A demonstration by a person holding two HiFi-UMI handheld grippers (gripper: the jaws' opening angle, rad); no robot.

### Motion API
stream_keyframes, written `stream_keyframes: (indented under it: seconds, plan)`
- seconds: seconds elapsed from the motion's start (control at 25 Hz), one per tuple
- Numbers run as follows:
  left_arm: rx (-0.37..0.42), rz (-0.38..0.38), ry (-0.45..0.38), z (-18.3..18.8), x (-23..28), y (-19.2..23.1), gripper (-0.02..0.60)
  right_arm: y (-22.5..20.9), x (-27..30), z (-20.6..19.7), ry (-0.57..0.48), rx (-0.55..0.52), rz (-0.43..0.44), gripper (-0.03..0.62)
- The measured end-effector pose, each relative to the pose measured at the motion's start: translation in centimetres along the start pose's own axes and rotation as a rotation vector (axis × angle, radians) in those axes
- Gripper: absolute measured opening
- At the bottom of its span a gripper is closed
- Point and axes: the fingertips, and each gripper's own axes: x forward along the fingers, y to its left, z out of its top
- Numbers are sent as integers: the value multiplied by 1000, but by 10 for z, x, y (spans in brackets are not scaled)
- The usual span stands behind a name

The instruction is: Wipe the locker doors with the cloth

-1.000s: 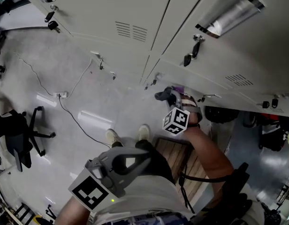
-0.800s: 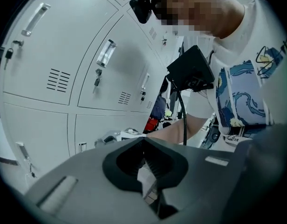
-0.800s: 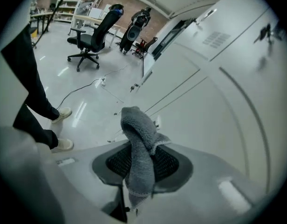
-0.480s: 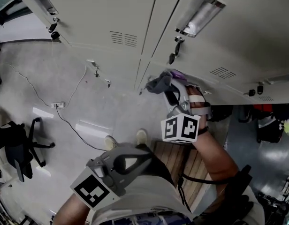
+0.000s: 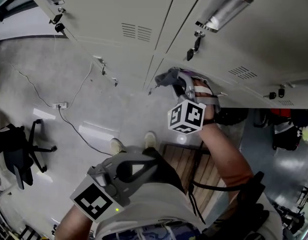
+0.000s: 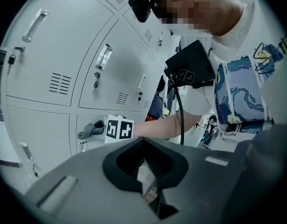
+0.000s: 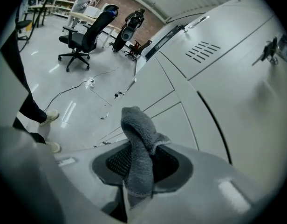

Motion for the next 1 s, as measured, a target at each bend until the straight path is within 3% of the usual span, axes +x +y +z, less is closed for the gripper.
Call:
stream_keyframes:
  seconds: [1.0]
  plan:
    - [-72,46,25,-13,7,12,3,122,114,-71,115,16,206,110]
